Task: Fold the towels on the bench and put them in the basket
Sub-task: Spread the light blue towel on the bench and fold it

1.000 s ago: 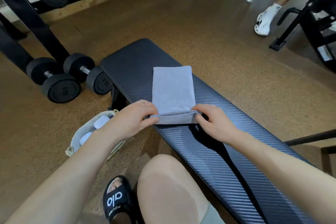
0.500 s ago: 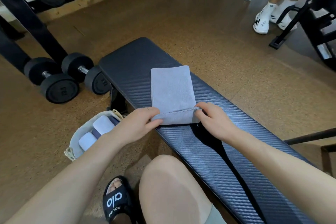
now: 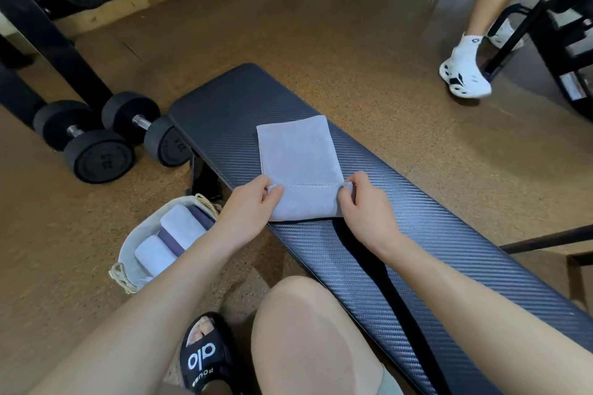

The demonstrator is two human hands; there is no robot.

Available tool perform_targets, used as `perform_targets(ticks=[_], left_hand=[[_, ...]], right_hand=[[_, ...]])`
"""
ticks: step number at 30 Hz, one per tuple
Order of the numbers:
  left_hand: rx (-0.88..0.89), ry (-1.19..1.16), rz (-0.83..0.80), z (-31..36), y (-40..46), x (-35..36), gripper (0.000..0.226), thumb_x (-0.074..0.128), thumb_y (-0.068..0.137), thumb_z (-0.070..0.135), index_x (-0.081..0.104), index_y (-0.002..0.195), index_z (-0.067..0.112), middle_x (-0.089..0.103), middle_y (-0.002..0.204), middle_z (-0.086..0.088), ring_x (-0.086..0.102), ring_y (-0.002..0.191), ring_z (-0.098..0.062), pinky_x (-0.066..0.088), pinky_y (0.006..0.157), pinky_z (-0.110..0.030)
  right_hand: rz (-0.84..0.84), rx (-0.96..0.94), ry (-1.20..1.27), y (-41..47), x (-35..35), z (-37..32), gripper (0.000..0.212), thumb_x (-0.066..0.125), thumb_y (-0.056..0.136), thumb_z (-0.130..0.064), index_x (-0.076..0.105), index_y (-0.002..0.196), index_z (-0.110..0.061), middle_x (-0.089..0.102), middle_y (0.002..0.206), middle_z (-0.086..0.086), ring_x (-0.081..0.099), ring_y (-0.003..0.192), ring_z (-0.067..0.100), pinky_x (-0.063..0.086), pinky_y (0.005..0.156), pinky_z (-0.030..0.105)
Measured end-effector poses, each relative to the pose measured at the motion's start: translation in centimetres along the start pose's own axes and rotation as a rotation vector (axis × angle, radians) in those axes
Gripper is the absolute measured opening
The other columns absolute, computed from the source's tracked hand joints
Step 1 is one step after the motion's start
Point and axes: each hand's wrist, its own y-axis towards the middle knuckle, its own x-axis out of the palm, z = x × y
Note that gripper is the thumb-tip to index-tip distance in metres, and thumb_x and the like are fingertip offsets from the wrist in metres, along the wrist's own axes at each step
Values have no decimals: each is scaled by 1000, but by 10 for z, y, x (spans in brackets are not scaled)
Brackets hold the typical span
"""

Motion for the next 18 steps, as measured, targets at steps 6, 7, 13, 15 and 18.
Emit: perform_targets(ticks=[6,7,13,15,18], left_hand=[[22,66,3,-10,-2,-3,34,54,100,33,47,73,13,50,64,1,44,62,-15,35,61,-38],[19,84,1,-10,-2,-2,35,53,100,34,46,73,13,50,64,1,45,62,-16,37,61,-40],[2,192,69,-6,0,5,31,51,98,36,44,75,17,54,64,-2,54,66,-25,49,64,-46],[23,271,64,-2,-2,9,16,50,99,32,41,94,19,58,76,-5,58,70,-28,51,64,-48],[213,486,126,-3,-3,13,35,60,91,12,38,117,20,50,100,-11,54,80,-33,49,66,-46]], right_hand=[[21,-57,-57,-3,3,1,19,39,103,-40,46,100,-22,66,82,10,62,79,37,51,73,47],[16,-51,-71,-1,3,0,20,39,103,-41,46,100,-22,66,83,10,62,79,37,51,74,46],[45,-45,-129,3,5,-6,22,42,100,-39,35,94,-20,61,75,5,59,71,34,49,68,44],[61,-43,-128,3,5,-6,25,44,99,-41,34,93,-20,58,78,2,56,70,33,47,68,44],[77,-40,-161,5,3,-4,29,44,98,-46,31,88,-21,55,82,0,53,70,32,46,68,43]])
